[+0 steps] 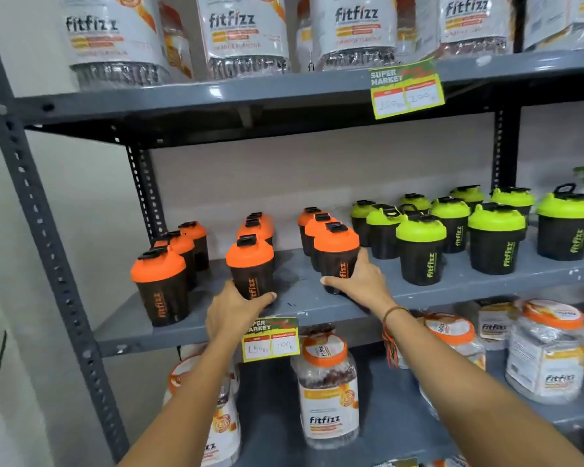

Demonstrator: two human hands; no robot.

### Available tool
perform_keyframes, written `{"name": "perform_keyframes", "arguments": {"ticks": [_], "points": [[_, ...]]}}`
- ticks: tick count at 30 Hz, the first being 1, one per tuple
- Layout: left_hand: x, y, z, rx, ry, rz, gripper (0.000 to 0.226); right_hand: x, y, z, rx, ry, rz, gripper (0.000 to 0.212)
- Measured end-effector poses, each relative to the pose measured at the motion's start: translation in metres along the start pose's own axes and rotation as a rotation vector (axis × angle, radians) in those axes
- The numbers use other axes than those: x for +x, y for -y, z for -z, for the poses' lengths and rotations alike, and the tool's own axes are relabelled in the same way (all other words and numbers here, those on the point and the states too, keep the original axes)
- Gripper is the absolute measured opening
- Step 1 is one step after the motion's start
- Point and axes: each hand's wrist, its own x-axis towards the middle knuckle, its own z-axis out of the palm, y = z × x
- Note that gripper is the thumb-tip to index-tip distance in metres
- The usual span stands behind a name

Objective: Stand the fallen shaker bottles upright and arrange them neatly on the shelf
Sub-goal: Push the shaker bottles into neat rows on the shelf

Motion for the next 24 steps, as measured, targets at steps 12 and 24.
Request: {"name": "perform_keyframes", "arguments": {"ticks": [12,24], "points": [[-0.003,-0.007,-0.007,0.041,-0.06,-0.019,0.074,-0.008,-0.003,0.004,-0.027,-0.026,0.013,0.079],[-0.004,-0.005,-0.008,0.016,-0.041,-0.024,0.075,-0.01,-0.005,0.003,-0.037,-0.031,0.053,0.088]]}}
